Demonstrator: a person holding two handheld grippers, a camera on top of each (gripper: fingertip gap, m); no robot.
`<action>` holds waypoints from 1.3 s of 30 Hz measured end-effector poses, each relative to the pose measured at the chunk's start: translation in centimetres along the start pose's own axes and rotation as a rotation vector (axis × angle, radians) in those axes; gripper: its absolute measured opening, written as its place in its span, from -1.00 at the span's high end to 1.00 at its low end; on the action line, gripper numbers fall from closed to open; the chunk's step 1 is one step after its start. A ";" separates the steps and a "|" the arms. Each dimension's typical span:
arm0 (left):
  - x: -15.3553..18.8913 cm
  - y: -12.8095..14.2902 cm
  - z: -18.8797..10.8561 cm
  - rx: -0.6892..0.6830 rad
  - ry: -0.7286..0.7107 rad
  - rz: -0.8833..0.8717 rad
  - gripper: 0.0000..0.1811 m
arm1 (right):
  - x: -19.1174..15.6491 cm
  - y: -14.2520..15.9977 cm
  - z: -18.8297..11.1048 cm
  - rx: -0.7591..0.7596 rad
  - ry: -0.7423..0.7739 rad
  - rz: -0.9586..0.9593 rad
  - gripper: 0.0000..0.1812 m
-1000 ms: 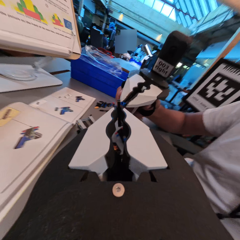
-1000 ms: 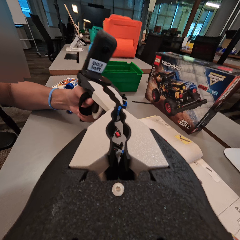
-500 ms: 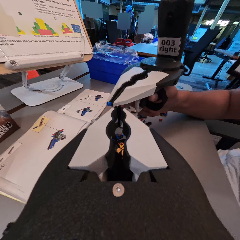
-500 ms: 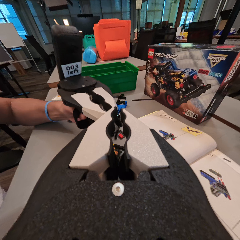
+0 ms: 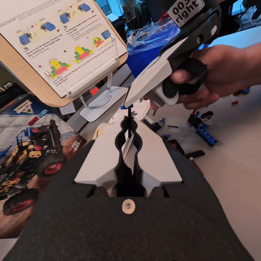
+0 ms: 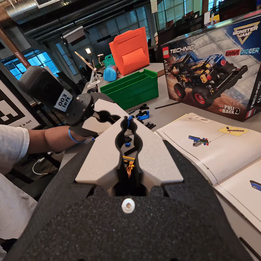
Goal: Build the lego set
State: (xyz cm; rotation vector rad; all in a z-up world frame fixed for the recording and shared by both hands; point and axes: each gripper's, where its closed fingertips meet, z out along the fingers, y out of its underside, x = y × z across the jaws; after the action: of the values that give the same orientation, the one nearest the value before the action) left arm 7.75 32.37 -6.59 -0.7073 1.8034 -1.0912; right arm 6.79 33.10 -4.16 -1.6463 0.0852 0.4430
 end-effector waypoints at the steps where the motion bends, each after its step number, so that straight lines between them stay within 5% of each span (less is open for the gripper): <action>1: 0.3 0.0 0.0 0.000 0.026 -0.021 0.99 | 0.1 -0.1 0.0 0.007 0.007 -0.004 0.97; 18: 0.4 0.0 0.1 -0.012 0.014 0.007 0.98 | 0.4 0.3 0.2 0.002 0.023 0.016 0.97; 28: -1.2 0.2 -0.3 -0.046 -0.162 0.288 0.98 | 0.1 0.1 0.0 -0.009 0.003 0.015 0.97; 39: 1.3 -0.7 -0.1 0.018 -0.010 0.120 0.98 | -0.7 0.2 0.4 0.003 -0.001 -0.016 0.97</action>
State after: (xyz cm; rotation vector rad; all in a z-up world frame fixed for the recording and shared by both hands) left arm 7.11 31.08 -6.47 -0.5852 1.8010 -1.0216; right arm 5.96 33.34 -4.09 -1.6425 0.0719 0.4311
